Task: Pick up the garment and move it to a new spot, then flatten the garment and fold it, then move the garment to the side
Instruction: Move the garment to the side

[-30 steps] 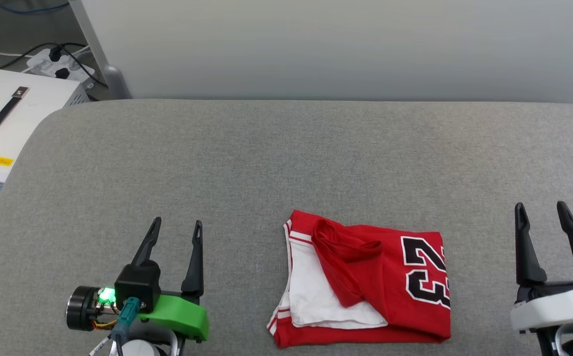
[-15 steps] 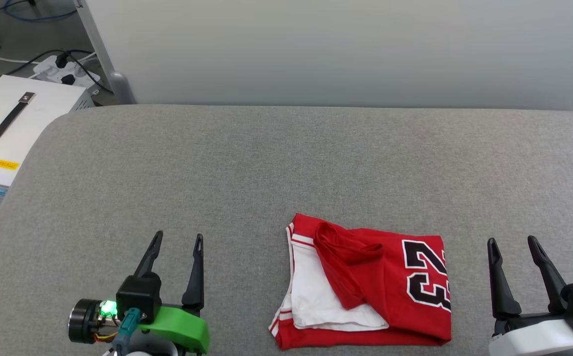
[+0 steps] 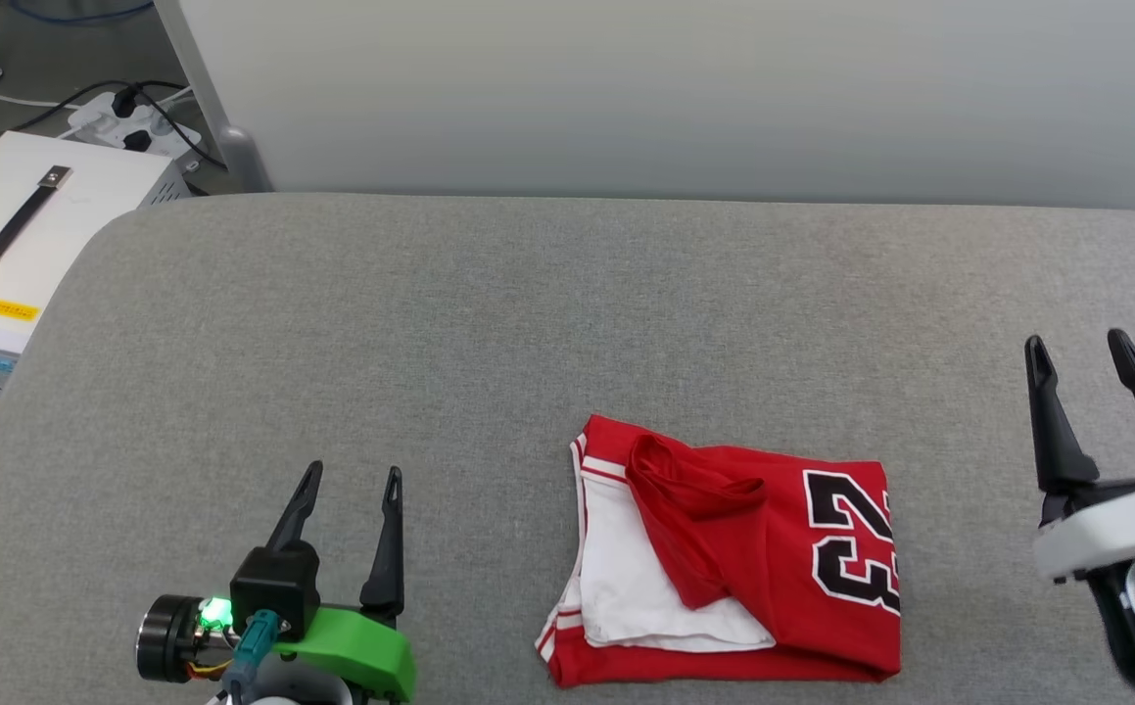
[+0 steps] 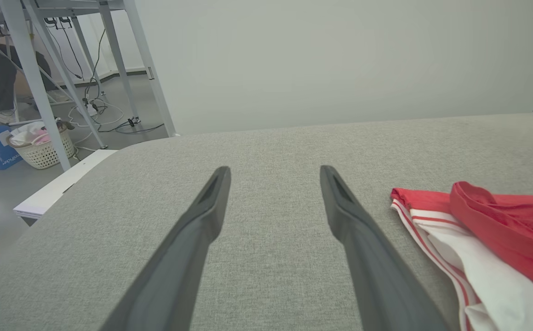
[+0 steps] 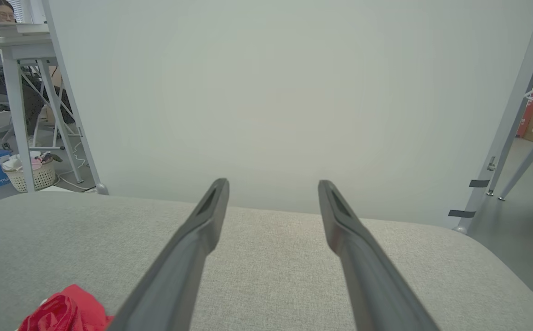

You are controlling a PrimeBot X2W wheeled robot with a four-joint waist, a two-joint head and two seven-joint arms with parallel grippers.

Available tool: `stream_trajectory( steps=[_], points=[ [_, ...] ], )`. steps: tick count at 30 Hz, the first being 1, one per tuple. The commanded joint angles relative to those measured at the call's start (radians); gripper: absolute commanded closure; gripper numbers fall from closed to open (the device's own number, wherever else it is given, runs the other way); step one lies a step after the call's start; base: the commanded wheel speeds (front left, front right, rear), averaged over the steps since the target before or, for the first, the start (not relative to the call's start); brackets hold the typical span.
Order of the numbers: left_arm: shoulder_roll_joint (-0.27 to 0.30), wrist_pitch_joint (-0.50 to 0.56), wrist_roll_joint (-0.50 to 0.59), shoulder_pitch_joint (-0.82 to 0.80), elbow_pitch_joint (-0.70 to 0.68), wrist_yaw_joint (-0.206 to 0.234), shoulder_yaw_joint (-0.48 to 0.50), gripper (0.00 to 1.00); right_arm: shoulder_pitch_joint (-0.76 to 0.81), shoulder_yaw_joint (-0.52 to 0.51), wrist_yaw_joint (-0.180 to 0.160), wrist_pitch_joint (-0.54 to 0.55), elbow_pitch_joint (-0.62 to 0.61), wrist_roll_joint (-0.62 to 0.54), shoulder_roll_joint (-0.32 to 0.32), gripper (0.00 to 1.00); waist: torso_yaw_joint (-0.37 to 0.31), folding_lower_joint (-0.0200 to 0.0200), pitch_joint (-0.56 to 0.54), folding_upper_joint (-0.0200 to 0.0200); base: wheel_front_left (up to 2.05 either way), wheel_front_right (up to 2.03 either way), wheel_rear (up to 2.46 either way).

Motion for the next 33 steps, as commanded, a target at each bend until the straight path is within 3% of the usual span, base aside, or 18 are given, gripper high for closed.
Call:
stream_trajectory(
  steps=[1, 9, 15, 22, 33],
  points=[
    [-0.003, -0.006, -0.005, -0.006, 0.004, -0.008, 0.001, 0.00, -0.043, 0.019, -0.001, 0.064, 0.017, 0.049, -0.038, 0.00, 0.003, 0.0000, 0.008, 0.0000, 0.00, 0.00, 0.00],
    [-0.010, -0.006, -0.003, -0.019, 0.013, -0.015, -0.009, 0.00, -0.145, 0.141, -0.001, 0.637, 0.015, 0.370, -0.229, 0.00, 0.020, 0.0000, 0.030, 0.0000, 0.00, 0.00, 0.00],
    [-0.016, -0.006, -0.001, -0.034, 0.018, -0.019, -0.018, 0.00, -0.124, 0.164, -0.001, 0.940, 0.047, 0.562, -0.281, 0.00, 0.039, 0.0000, 0.052, 0.0000, 0.00, 0.00, 0.00],
    [-0.023, -0.006, -0.002, -0.061, 0.022, -0.025, -0.032, 0.00, -0.102, 0.180, -0.001, 1.064, 0.113, 0.641, -0.237, 0.00, 0.076, 0.0000, 0.097, 0.0000, 0.00, 0.00, 0.00],
    [-0.032, -0.006, -0.003, -0.099, 0.029, -0.025, -0.042, 0.00, -0.129, 0.261, -0.001, 1.022, 0.251, 0.641, -0.151, 0.00, 0.123, 0.0000, 0.159, 0.0000, 0.00, 0.00, 0.00]
  ],
)
